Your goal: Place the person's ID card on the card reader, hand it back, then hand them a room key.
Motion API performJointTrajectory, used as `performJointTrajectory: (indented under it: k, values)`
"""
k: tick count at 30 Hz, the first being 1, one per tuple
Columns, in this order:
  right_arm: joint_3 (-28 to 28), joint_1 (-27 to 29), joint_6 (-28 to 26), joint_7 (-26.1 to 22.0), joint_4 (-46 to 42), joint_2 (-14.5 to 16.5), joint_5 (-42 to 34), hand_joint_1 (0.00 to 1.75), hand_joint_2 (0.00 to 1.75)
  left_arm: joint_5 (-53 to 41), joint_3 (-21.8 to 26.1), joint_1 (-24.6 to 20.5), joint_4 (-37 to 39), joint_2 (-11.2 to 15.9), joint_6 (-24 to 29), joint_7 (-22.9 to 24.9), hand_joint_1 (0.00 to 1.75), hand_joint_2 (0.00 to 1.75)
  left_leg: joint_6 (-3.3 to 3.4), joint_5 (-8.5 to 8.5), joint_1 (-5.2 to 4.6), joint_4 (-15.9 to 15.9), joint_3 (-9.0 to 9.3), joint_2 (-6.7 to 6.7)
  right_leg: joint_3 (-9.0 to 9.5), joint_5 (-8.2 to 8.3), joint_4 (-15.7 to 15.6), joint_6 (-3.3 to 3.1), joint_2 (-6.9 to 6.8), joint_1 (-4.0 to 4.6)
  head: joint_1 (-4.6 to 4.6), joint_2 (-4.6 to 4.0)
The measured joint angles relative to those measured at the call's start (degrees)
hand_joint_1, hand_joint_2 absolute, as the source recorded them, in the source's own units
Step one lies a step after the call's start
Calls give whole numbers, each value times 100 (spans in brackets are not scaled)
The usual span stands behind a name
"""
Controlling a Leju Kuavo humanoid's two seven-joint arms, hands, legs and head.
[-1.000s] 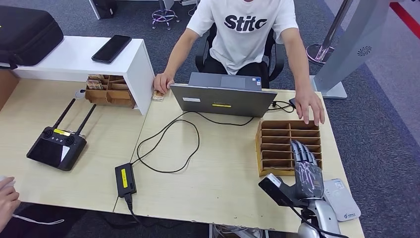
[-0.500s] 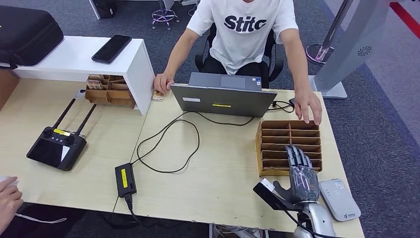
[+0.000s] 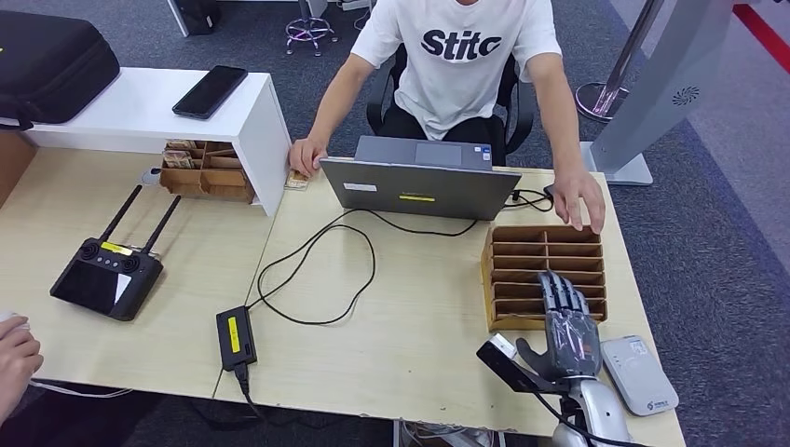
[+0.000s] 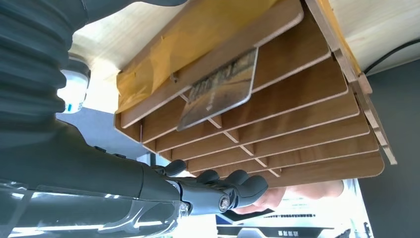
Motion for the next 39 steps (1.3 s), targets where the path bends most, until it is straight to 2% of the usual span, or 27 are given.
performJointTrajectory:
  k: [2, 4, 6, 7, 10, 25, 29, 31, 33, 35, 37, 39]
  values:
    - [-4, -43, -1, 3, -1, 0, 20, 49, 175, -1, -7, -1, 0, 1, -1, 0, 0, 175, 0, 0, 0, 0, 0, 0, 0, 0, 0, 0, 0, 0, 0, 0]
    - [-10, -88, 1, 7, -2, 0, 38, 117, 175, -2, -14, -2, 0, 2, -1, 1, 0, 175, 0, 0, 0, 0, 1, 0, 0, 0, 0, 0, 0, 0, 0, 0]
    - [-15, -130, 3, 11, -6, -2, 51, 153, 175, -2, -23, -2, 0, 2, -1, 2, 0, 175, 0, 0, 0, 0, 1, 0, 0, 0, 0, 0, 0, 0, -1, 0]
    - [-17, -148, 3, 13, -11, -3, 55, 162, 175, -2, -30, -3, 0, 2, -1, 2, 0, 175, 0, 0, 0, 0, 1, 0, 0, 0, 0, 0, 0, 0, -1, 0]
    - [-21, -179, 5, 19, -27, -6, 61, 170, 175, -2, -44, -6, 0, 2, -3, 2, 0, 175, 0, 0, 0, 0, 1, 0, 0, 0, 0, 0, 0, 0, -1, 0]
    - [-40, -204, -84, 4, -33, -9, 72, 173, 175, -2, -48, -6, 0, 4, -3, 13, 0, 175, 0, 0, 0, 0, 1, 0, 0, 0, 0, 0, 0, 0, -1, 0]
    - [-42, -209, -115, -3, -33, -9, 73, 171, 175, -3, -48, -6, 0, 4, -3, 13, 0, 175, 0, 0, 0, 0, 1, 0, 0, 0, 0, 0, 0, 0, 0, 0]
    - [-46, -212, -118, -9, -41, -9, 72, 160, 175, -5, -49, -6, 0, 4, -3, 13, 0, 175, 0, 0, 0, 0, 1, 0, 0, 0, 0, 0, 0, 0, -1, 0]
    - [-54, -214, -116, -14, -68, -9, 71, 108, 175, -8, -50, -6, 0, 4, -3, 13, 0, 175, 0, 0, 0, 0, 1, 0, 0, 0, 0, 0, 0, 0, 0, 0]
    - [-60, -214, -114, -16, -101, -10, 69, 33, 175, -10, -50, -6, 0, 4, -3, 13, 0, 175, 0, 0, 0, 0, 1, 0, 0, 0, 0, 0, 0, 0, 1, 0]
    - [-69, -213, -113, -22, -138, -13, 68, 0, 175, -10, -51, -6, 0, 4, -3, 13, 0, 175, 0, 0, 0, 0, 1, 0, 0, 0, 0, 0, 0, 0, 0, 0]
    - [-83, -213, -116, -30, -180, -15, 68, 0, 175, -9, -51, -7, 0, 4, -3, 13, 0, 175, 0, 0, 0, 0, 1, 0, 0, 0, 0, 0, 0, 0, 0, 0]
